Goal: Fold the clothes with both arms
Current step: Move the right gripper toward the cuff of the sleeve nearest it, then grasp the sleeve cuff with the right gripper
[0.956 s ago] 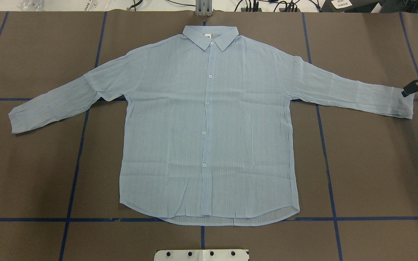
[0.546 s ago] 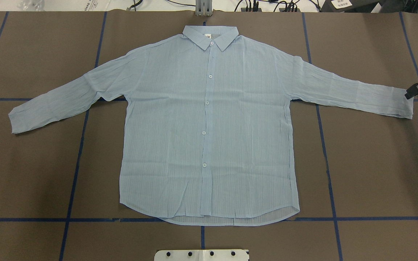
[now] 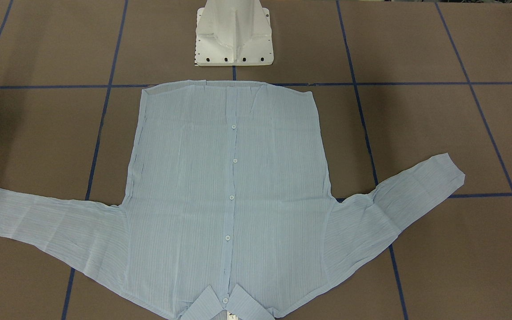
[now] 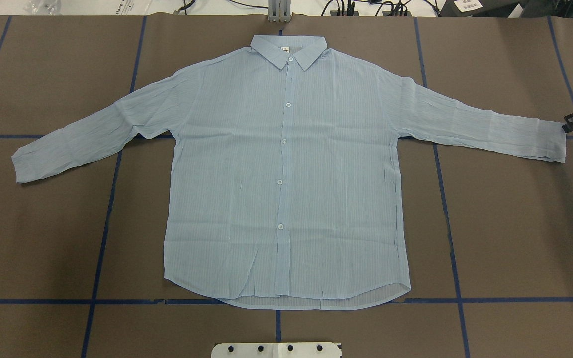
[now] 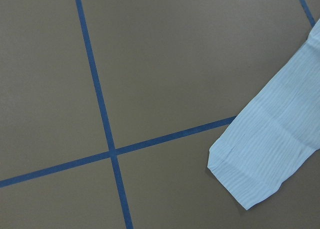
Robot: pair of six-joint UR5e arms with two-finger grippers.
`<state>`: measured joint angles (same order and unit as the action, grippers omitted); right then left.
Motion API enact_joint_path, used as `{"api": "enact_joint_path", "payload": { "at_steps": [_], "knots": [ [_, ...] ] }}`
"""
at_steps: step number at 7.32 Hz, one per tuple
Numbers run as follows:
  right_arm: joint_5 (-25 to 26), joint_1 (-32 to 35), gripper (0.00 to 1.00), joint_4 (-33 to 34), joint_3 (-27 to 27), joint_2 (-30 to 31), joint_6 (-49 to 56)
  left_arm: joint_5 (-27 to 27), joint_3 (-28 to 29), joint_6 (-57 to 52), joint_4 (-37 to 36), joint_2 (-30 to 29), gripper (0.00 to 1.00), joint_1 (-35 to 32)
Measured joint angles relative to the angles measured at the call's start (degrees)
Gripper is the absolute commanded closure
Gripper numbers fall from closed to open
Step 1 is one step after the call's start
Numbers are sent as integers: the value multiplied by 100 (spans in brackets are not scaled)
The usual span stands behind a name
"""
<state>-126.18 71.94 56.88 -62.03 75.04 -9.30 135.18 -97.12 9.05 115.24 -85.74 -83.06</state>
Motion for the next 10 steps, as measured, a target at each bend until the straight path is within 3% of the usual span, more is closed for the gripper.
{"api": "enact_joint_path", "payload": {
  "at_steps": [2,4,7,9,10],
  "knots": [
    [-313,15,100,123,-484,-34,-424,5,-69,0,6,4,0,0],
    [-639,-135,100,154,-1136,-35,-1737,8,-168,0,7,11,0,0],
    [-846,-1013,100,140,-2078,-307,-3959,9,-232,0,5,13,0,2],
    [-528,-1689,100,150,-2180,-1009,-5437,9,-235,0,7,15,0,7],
    [-91,-2021,100,167,-2112,-1420,-6009,9,-230,0,7,19,0,8]
  ]
}}
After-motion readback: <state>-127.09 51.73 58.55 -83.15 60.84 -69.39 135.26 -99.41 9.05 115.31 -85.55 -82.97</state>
